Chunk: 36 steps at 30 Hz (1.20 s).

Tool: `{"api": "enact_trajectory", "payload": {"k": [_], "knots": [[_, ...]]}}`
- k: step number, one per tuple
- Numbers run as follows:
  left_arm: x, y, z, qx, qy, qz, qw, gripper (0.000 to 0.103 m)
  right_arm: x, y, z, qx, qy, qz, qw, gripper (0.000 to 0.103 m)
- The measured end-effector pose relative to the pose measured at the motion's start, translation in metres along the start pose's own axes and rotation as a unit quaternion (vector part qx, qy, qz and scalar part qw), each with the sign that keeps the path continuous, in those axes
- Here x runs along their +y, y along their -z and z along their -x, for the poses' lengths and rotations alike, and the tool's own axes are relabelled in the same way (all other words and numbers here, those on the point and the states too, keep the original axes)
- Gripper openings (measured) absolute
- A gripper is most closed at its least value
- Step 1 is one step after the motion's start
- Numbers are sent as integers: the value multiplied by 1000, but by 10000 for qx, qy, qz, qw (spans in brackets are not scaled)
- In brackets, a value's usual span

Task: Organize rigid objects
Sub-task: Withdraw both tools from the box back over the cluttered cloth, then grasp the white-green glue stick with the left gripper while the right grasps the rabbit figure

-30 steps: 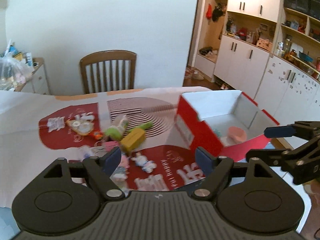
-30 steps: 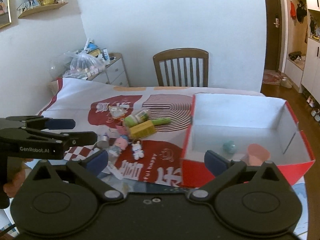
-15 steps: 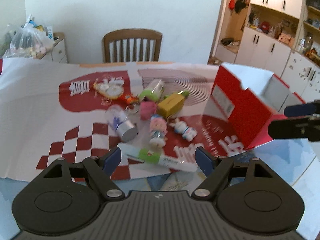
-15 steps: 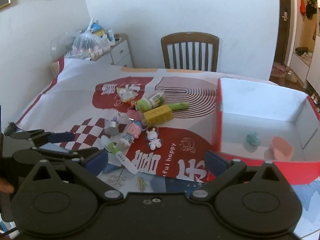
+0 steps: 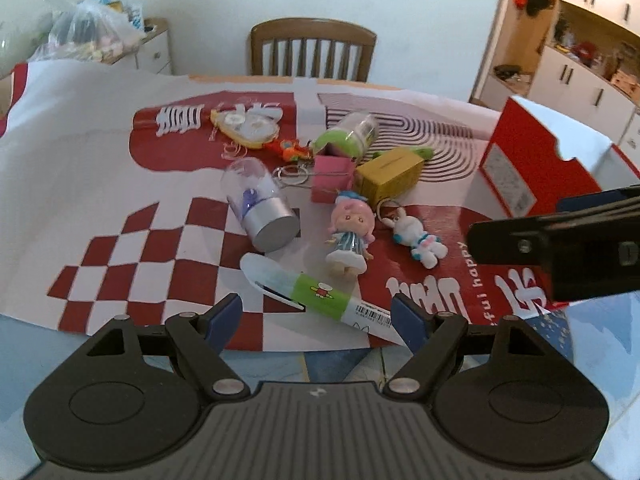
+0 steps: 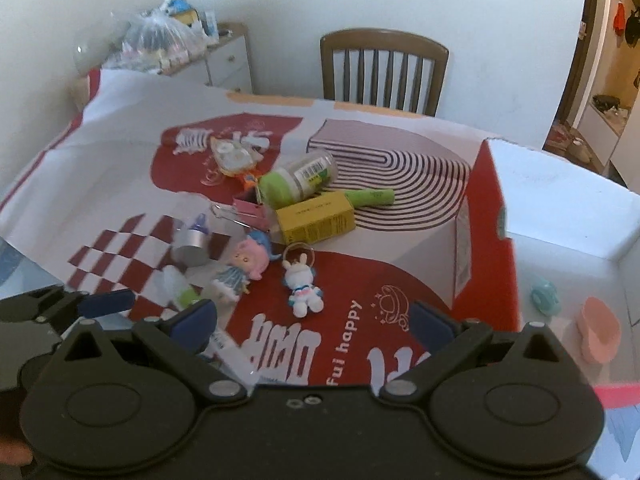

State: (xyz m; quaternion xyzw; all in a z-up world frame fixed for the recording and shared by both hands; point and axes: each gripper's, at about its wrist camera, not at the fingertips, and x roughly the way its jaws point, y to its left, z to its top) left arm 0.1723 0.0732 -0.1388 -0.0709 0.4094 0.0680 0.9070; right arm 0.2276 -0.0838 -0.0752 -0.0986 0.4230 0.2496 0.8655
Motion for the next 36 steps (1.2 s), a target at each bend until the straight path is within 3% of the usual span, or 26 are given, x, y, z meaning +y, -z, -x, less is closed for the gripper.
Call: {"api": "enact_trajectory", "payload": {"k": [10, 21, 31, 34, 36], "knots": [[-6, -4, -24, 78, -329, 133, 9993, 81, -4, -9, -49, 444, 176, 312, 9984, 93], [-3, -2, -29, 111, -338, 221, 9991, 80, 5, -12, -78, 634, 46, 612, 9961, 76], [8, 0, -22, 79, -499, 217, 9985, 42, 8, -12, -85, 497, -122, 668, 9965, 61], [15, -1, -21, 96, -463, 316, 9984, 32, 10, -10, -84, 436, -156, 707, 9964, 52], [19, -2, -20, 123, -414, 377, 9984, 29, 11, -10, -82, 420, -140, 701, 9966, 38]]}}
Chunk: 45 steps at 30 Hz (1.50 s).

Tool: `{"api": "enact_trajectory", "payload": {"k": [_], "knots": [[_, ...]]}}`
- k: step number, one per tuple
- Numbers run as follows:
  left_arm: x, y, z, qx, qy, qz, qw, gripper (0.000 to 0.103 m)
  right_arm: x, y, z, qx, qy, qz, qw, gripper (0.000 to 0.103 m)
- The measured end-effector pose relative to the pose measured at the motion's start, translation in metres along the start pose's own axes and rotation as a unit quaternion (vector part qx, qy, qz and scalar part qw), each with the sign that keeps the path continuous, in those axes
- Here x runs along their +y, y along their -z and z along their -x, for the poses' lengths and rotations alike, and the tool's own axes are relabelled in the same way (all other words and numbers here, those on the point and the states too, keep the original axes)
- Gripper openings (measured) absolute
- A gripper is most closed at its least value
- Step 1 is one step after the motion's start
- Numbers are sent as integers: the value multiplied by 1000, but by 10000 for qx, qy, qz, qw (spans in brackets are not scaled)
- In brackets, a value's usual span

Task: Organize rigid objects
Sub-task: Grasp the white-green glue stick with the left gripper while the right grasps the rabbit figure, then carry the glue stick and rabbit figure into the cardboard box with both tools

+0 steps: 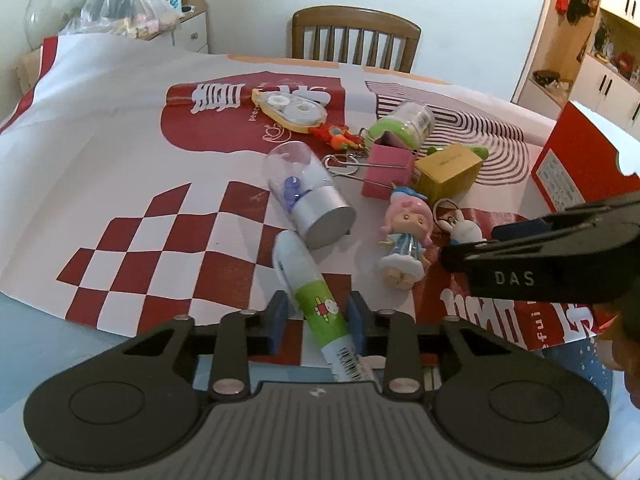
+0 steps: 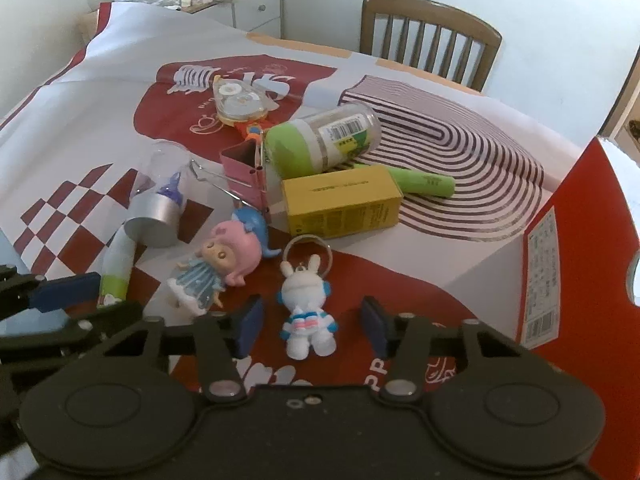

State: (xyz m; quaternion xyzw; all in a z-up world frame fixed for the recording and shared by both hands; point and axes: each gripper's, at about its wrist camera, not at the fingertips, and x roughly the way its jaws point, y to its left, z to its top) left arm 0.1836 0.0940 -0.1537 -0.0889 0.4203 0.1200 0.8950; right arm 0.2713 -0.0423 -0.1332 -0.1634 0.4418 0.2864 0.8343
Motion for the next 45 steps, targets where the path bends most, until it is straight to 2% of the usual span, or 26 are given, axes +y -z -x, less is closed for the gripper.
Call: {"api": "enact_trajectory", "payload": {"k": [2, 6, 12, 26, 35, 36, 45], "knots": [[2, -1, 0, 30, 8, 6, 10000, 26, 1, -1, 2, 14, 45, 15, 10000, 28], [6, -2, 1, 68, 50, 59, 9999, 21, 5, 1, 4, 37, 183, 58, 9998, 27], [10, 2, 7, 96, 149, 139, 9997, 21, -2, 10, 20, -42, 133, -364, 9992, 27], [11, 4, 39, -7, 500, 320, 9982, 21, -11, 24, 105, -602, -126, -658, 9959, 27], [-10, -5, 69, -280, 785, 162, 9964, 20, -31, 26, 156, -941, -97, -785, 9924, 27], [-14, -8, 73, -324, 840, 139, 9958, 16, -35, 27, 160, -963, -77, -817, 9920, 27], [-57, -31, 103, -738, 1225, -217, 9895, 16, -79, 37, 189, -1223, 234, -1002, 9871, 27]]}}
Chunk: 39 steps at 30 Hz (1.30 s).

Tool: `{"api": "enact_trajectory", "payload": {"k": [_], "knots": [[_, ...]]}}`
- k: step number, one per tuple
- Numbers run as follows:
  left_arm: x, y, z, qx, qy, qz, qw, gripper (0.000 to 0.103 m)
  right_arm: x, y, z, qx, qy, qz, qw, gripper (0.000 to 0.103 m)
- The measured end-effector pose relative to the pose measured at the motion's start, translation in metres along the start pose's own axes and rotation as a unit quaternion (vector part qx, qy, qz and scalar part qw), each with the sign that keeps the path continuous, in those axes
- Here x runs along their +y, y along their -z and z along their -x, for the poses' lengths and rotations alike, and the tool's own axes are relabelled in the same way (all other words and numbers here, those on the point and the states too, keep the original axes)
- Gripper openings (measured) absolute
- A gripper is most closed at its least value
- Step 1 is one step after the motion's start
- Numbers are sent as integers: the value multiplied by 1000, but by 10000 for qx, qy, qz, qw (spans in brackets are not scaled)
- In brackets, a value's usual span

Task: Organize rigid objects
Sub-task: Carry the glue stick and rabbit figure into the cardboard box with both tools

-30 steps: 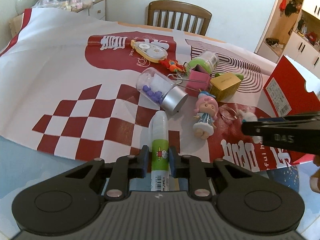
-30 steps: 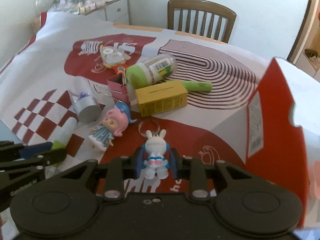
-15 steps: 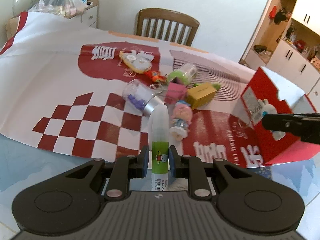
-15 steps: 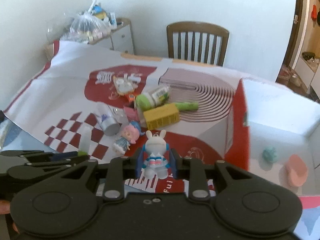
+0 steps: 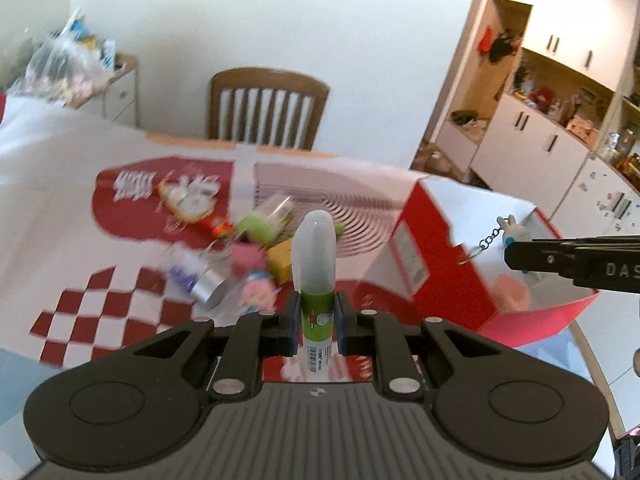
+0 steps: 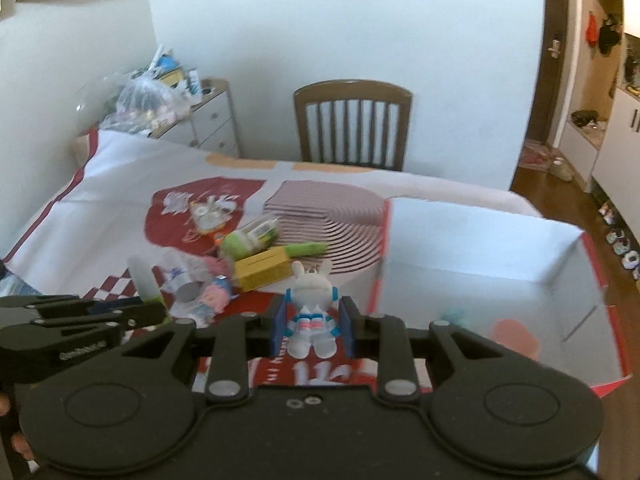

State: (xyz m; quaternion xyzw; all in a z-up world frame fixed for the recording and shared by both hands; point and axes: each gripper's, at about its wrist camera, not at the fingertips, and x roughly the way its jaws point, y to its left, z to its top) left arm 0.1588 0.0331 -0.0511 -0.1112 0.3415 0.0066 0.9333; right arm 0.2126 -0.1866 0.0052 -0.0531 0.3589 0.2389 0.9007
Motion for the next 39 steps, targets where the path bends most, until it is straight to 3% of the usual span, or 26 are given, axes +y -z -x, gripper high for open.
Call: {"api": "enact_trajectory", "payload": {"k": [14, 20, 27, 33, 39], "knots": [[-97, -56, -6, -226, 666, -370, 9968, 16, -102, -4, 16, -209, 602, -264, 9976, 27], [-141, -71, -31, 31, 989, -475, 9940, 16, -144, 3, 6, -109, 771, -297, 9965, 27], [-182, -65, -78, 506, 886, -562, 9932, 16, -181, 13, -15, 120, 797, -304, 9963, 27], [-194, -50, -127, 1088, 595, -627, 9903, 16, -197, 23, -41, 425, 887, -163, 9950, 27], [-203, -41, -159, 1420, 303, -710, 9868, 16, -202, 34, -62, 754, 725, 10, 9945, 27]]}}
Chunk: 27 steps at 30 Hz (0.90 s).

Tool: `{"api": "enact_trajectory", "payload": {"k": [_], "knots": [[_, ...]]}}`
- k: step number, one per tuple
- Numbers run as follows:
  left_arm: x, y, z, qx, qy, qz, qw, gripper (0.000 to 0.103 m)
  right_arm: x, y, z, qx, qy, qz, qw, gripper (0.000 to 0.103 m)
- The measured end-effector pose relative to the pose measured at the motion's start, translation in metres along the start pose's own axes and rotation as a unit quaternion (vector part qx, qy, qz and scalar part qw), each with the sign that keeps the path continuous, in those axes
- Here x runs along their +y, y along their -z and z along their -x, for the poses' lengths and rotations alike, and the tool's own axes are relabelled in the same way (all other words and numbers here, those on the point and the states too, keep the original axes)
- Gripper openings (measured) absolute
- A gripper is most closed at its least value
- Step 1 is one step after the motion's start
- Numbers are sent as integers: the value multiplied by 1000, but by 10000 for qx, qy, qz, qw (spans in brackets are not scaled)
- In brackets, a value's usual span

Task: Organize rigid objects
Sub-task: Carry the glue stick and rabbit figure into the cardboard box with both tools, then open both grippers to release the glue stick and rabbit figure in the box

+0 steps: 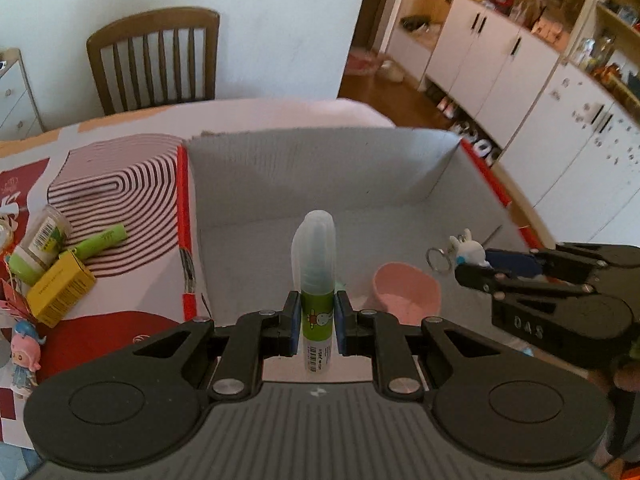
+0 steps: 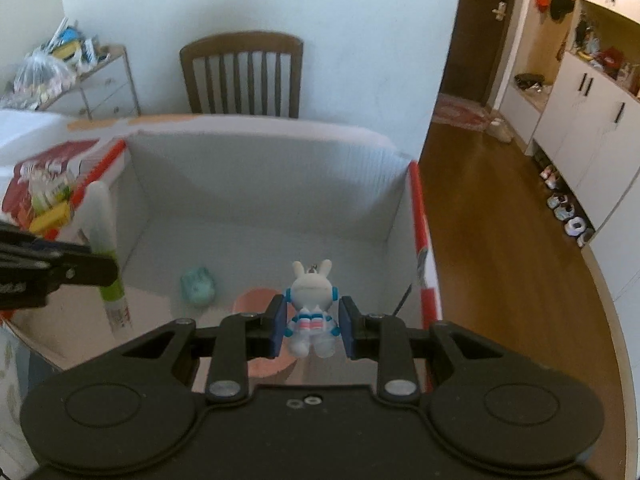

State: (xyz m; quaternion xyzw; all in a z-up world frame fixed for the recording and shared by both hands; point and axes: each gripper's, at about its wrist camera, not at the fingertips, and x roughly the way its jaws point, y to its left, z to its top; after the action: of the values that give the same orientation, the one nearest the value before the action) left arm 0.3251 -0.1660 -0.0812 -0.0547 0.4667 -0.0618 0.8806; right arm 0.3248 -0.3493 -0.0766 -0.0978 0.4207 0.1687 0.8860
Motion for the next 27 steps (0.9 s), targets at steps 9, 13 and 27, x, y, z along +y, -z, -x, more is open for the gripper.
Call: {"api": "enact_trajectory", "payload": {"k": [9, 13, 27], "knots": [[-1, -10, -36, 298, -336, -1, 9990, 16, 0, 8, -17, 292, -149, 191, 9993, 27], [-3, -11, -52, 520, -442, 8, 9977, 16, -1, 7, -21, 441, -226, 208, 9986, 27], [-6, -15, -77, 1080, -499, 29, 9929, 16, -2, 5, -29, 716, -386, 212, 9965, 30]]}}
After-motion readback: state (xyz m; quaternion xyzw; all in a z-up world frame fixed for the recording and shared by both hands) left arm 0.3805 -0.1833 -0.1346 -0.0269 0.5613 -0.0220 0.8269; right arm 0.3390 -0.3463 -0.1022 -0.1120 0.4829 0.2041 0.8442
